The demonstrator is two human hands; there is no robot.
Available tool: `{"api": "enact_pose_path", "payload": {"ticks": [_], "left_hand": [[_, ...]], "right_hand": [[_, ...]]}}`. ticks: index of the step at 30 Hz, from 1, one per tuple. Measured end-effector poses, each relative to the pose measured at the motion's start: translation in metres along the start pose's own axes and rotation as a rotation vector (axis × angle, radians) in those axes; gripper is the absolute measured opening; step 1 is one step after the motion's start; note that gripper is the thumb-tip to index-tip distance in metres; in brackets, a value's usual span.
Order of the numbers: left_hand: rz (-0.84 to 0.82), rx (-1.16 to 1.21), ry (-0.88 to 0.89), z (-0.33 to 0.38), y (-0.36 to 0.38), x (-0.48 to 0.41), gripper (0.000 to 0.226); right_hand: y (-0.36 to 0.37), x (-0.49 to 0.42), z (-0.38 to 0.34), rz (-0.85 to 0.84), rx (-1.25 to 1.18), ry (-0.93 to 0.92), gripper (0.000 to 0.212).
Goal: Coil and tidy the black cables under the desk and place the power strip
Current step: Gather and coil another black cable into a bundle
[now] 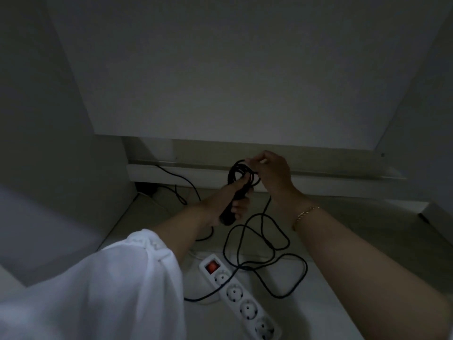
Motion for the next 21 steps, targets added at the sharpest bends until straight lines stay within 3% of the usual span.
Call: {"api": "enact_pose_path", "payload": {"ticks": [3, 10, 15, 21], "left_hand": [[0.023, 0.194, 0.117, 0.015, -0.001, -0.003, 0.044], [0.114, 0.4, 0.339, 0.039, -0.024, -0.003, 0.05], [0.162, 0.279, 0.326, 0.035, -0.036, -0.004, 0.052], [0.161, 0.107, 0.338, 0.034, -0.03, -0.002, 0.041]], "right_hand": [[0.004, 0.003, -0.006, -0.044, 0.072, -0.06, 0.007], [0.027, 0.021, -0.008, -0.244, -0.022, 0.037, 0.012], [0.034, 0.033, -0.02, -0.191, 0.494, -0.246, 0.019], [0.033, 0.037, -0.022, -0.132, 0.508, -0.262, 0.022]]}}
Point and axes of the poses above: each hand's wrist, its own x-axis away from the middle knuckle, its own y-axis out of the palm, z = x × y, the point moved 7 cm from there along -x, towards the middle knuckle, and after that the axes turned 13 degrees about x, right-handed, at the moved point
